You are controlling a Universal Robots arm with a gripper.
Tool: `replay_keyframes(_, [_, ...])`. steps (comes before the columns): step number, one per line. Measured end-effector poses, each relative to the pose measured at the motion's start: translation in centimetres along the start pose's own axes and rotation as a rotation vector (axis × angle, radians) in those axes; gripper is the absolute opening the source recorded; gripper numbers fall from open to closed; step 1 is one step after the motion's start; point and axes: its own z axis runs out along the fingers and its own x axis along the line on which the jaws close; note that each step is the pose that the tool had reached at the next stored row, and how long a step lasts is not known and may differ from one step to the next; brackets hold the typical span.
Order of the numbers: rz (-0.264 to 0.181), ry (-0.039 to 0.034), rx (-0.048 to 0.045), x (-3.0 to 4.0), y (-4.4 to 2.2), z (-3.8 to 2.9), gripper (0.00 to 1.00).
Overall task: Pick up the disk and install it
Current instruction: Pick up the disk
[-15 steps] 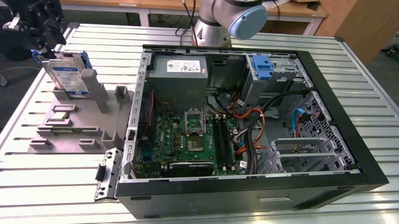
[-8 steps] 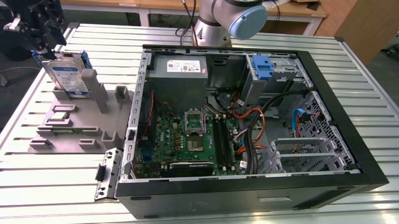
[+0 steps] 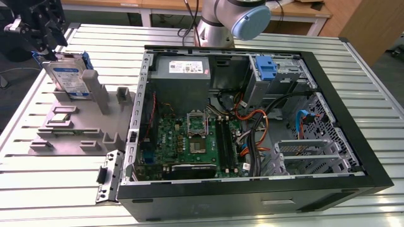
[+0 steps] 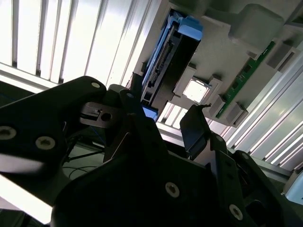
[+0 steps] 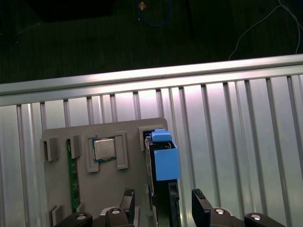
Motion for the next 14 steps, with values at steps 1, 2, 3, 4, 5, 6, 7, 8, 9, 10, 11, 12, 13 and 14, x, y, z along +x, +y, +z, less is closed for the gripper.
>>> replay_keyframes(1, [0.000,0.0000,-0.0001,0.00,0.00,0.01,0.59])
replay_keyframes(2, [0.000,0.0000,-0.0001,0.00,0.00,0.01,0.59])
replay_keyframes(3, [0.000,0.0000,0.0000,0.00,0.00,0.03,0.59])
replay_keyframes(4, [0.000,-0.0001,0.0001,0.00,0.00,0.06,0.59])
replay_keyframes(5, [0.000,-0.0003,0.0004,0.00,-0.01,0.11,0.59])
replay_keyframes(6, [0.000,-0.0002,0.0003,0.01,-0.01,0.15,0.59])
replay_keyframes(7, [0.000,-0.0002,0.0002,0.01,-0.01,0.21,0.59])
replay_keyframes(8, [0.000,-0.0002,0.0001,0.01,-0.01,0.28,0.59])
replay_keyframes(9, [0.000,-0.0003,0.0003,0.02,-0.02,0.37,0.59])
replay_keyframes(10, [0.000,-0.0003,0.0002,0.02,-0.02,0.46,0.59])
replay_keyframes(11, [0.000,-0.0004,0.0002,0.02,-0.02,0.56,0.59])
replay_keyframes(12, [0.000,-0.0004,0.0002,0.03,-0.03,0.69,0.59])
replay_keyframes(13, [0.000,-0.0005,0.0002,0.04,-0.04,0.84,0.59])
replay_keyframes(14, [0.000,-0.0005,0.0002,0.05,-0.04,0.99,0.59])
